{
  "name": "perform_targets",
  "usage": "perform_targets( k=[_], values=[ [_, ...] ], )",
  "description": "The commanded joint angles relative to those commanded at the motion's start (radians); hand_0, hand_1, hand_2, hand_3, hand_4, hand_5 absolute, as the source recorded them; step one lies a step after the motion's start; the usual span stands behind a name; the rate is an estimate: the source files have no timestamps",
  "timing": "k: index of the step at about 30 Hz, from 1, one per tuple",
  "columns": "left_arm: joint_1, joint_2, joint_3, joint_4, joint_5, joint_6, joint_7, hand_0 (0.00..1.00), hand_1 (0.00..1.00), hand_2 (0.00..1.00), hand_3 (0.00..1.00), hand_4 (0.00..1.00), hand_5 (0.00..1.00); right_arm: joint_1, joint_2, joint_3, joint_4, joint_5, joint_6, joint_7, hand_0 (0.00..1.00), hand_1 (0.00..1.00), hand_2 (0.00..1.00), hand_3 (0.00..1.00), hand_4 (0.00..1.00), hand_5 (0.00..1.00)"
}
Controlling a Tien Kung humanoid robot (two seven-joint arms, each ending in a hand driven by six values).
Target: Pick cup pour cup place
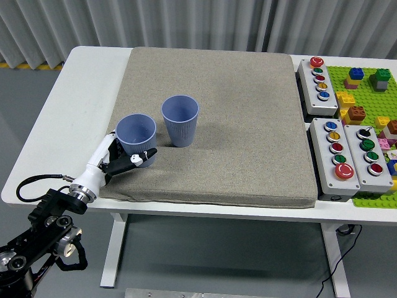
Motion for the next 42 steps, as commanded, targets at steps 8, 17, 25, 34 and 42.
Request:
perform_targets(
  k=[8,17,25,34,42],
  values=[
    [-0.012,-0.004,0.003,0.007,0.001,0.001,0.003,0.911,0.876,0.998,0.998,0.957,0.279,0.003,-0.001,-0.002,0.000,0.004,-0.001,0.001,0.641,0.601,0.508,0.578,0.002,0.002],
    [-0.027,-0.011,0.013,0.006,0.000,0.025,0.006,0.865,0.829,0.977,0.998,0.957,0.284,0.005,-0.001,-0.001,-0.001,0.006,-0.003,0.001,0.641,0.600,0.509,0.577,0.002,0.002],
    [-0.032,-0.015,0.020,0.001,0.009,0.049,0.016,0.731,0.643,0.692,0.682,0.924,0.282,0.007,-0.002,-0.001,-0.001,0.004,-0.003,0.001,0.641,0.600,0.509,0.578,0.002,0.002],
    [-0.034,-0.019,0.036,0.001,0.001,0.094,0.004,0.682,0.571,0.571,0.570,0.883,0.253,0.009,-0.002,-0.002,-0.001,0.006,-0.003,0.001,0.641,0.601,0.509,0.578,0.002,0.002],
    [-0.032,-0.020,0.039,-0.014,0.001,0.115,-0.001,0.670,0.544,0.532,0.527,0.867,0.246,0.009,-0.001,0.000,0.000,0.000,-0.001,0.000,0.641,0.600,0.509,0.578,0.002,0.002]
  ],
)
